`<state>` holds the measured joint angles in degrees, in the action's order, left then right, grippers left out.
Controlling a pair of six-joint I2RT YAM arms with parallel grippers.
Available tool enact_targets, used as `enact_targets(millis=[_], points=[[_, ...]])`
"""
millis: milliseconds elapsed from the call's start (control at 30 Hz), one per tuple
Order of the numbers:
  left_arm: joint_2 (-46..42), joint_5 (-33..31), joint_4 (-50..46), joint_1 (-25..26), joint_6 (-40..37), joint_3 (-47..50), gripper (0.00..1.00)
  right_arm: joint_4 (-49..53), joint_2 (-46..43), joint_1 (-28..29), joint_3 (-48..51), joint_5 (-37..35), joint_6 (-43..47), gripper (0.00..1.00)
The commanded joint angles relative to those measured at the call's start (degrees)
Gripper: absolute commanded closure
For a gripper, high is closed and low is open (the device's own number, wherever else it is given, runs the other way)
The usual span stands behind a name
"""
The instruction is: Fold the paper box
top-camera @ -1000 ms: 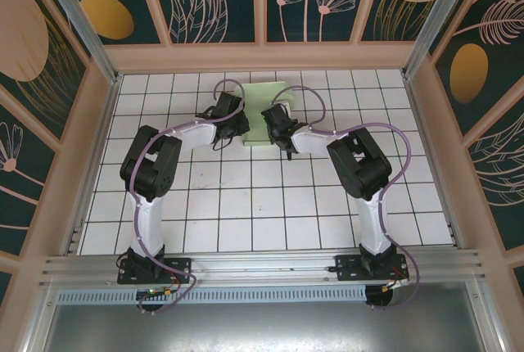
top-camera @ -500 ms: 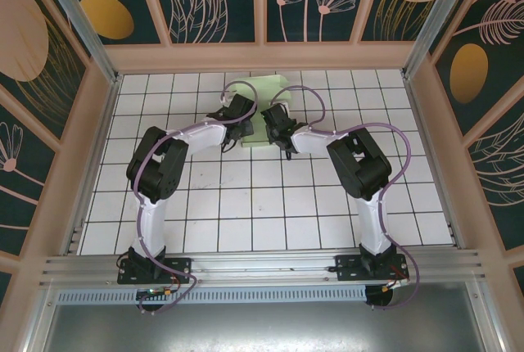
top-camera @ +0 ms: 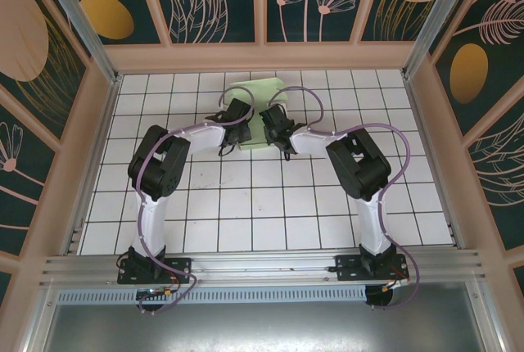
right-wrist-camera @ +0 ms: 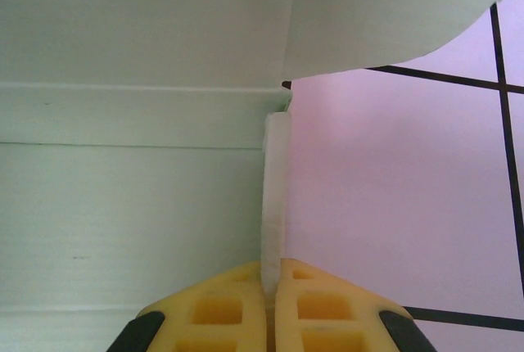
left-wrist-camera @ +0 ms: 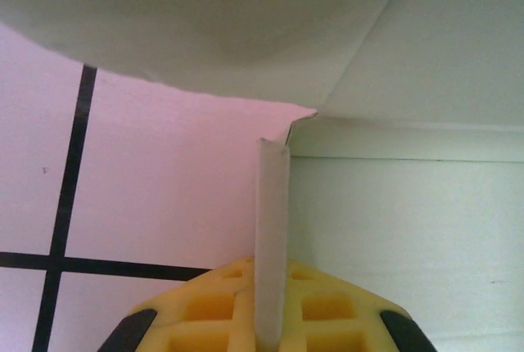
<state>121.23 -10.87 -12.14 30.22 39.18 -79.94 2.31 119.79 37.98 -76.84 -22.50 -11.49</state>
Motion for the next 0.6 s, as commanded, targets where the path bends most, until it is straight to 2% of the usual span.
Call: enact_targets(millis=[0, 200, 333, 567], points=[[2.61, -2.58, -6.08, 0.38, -1.27, -0.48, 1.00, 5.08, 4.12, 2.01, 0.75, 4.01, -0.87, 1.00], [3.72, -12.60, -10.98, 0.45, -2.41, -1.79, 1.00, 5.29, 4.84, 2.51, 0.38, 1.76, -0.56, 1.00], [5.36, -16.01, -12.39, 0.54, -2.69, -2.24, 1.00, 4.95, 6.52, 2.54, 0.20, 1.41, -1.12, 1.00], [6.94, -12.26, -10.27, 0.39, -1.84, -0.66, 1.00, 3.95, 6.45, 2.37, 0.74, 4.59, -3.28, 1.00]])
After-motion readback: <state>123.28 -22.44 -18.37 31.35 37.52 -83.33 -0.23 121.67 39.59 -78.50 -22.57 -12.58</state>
